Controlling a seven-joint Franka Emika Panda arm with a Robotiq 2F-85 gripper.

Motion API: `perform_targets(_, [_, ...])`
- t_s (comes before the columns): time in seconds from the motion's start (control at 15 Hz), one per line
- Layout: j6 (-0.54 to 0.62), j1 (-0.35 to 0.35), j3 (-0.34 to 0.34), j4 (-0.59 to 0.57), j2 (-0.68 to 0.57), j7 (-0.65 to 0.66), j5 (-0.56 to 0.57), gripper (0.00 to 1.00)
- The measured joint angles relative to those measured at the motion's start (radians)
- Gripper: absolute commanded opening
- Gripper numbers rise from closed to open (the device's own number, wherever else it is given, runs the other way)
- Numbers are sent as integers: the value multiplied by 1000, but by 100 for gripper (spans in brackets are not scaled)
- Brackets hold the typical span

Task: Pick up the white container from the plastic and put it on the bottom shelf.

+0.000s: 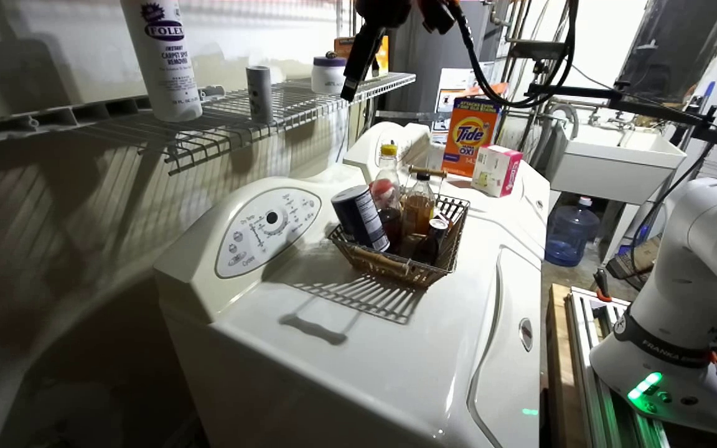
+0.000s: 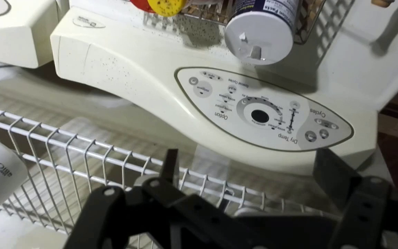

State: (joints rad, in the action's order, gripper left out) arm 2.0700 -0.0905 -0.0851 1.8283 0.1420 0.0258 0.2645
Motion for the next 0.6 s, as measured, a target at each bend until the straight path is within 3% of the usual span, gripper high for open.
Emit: perform_targets(0.6, [499, -4, 74, 497, 307, -75, -156, 100])
